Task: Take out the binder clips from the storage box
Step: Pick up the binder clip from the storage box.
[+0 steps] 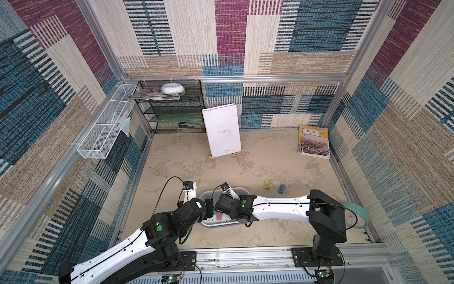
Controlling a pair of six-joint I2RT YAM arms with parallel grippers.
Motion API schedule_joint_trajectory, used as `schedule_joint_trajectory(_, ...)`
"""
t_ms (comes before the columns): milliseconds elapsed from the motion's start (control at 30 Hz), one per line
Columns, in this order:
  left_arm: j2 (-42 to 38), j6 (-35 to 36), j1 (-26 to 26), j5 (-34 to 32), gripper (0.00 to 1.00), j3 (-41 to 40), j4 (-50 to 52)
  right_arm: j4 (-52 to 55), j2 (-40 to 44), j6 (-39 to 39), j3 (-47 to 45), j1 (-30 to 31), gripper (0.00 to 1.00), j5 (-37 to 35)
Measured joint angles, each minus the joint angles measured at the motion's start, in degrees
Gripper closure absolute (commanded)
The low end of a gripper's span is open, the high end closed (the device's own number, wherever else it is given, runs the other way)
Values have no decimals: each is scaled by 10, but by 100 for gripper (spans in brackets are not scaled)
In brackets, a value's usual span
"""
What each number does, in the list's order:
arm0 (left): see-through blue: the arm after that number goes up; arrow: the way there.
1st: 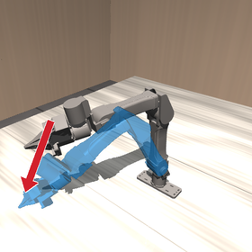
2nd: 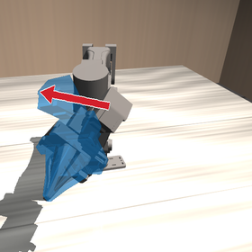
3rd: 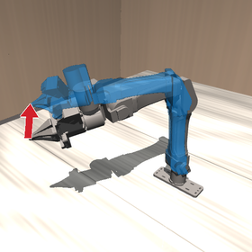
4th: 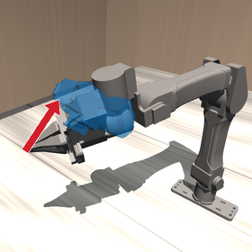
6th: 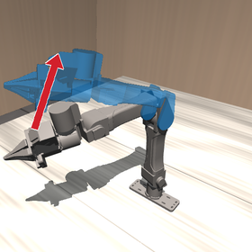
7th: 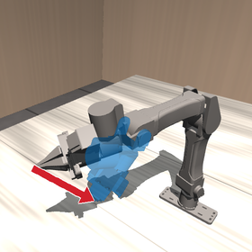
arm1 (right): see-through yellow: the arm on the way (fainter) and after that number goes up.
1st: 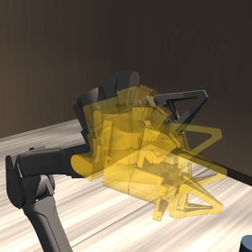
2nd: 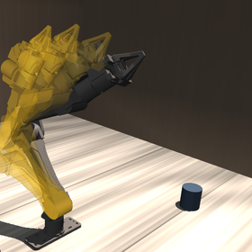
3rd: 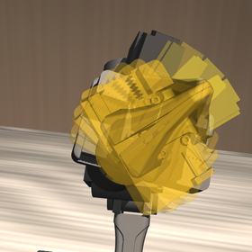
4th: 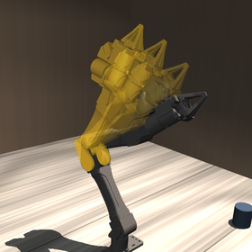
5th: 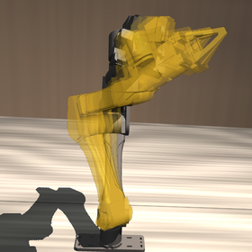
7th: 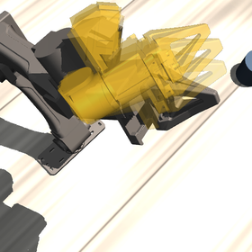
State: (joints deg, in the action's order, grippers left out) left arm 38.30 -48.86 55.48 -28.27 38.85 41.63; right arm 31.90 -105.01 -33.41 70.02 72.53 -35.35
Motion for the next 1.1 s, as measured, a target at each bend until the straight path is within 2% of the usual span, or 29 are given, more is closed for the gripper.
schedule_joint_trajectory(100,-7,1,0,0,9,-5,0,30,-10,-14,9,11,65,-19)
schedule_joint_trajectory(300,-12,4,0,0,8,-10,4,66,-20,-35,19,16,91,-44)
schedule_joint_trajectory(400,-16,4,0,0,8,-10,4,76,-21,-41,25,16,100,-65)
schedule_joint_trajectory(633,-26,4,0,1,8,-11,1,84,-4,-45,37,17,100,-64)
schedule_joint_trajectory(867,-22,9,0,21,8,-11,-9,64,78,-48,10,18,100,-65)
schedule_joint_trajectory(1100,-55,27,0,118,6,-29,-46,27,162,-38,-34,5,100,-54)
